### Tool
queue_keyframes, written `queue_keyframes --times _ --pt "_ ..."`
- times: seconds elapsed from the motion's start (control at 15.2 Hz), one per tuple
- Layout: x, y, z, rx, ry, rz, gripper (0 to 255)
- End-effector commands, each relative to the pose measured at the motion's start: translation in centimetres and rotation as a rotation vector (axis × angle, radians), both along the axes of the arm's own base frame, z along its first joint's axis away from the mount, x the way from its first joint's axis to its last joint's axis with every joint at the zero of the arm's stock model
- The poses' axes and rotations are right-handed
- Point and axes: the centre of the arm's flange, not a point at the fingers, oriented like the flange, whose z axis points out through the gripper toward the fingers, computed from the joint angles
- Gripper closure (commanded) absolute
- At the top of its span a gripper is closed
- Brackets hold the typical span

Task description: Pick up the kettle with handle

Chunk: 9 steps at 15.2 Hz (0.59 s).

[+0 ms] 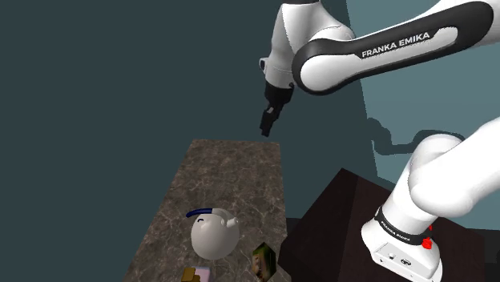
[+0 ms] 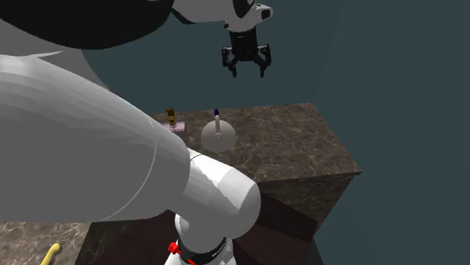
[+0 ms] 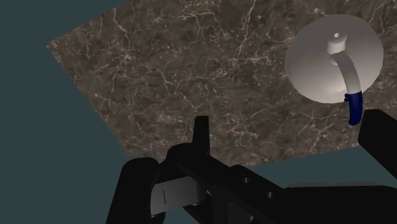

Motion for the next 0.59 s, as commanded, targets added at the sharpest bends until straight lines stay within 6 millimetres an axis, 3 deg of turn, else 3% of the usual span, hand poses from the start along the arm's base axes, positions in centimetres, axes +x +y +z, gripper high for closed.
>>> queue_keyframes --times 0.0,0.53 --pt "0.7 1.5 -2.2 -0.002 0.003 0.024 0" --pt "3.8 7.5 -10.2 -0.012 0.019 0.116 0"
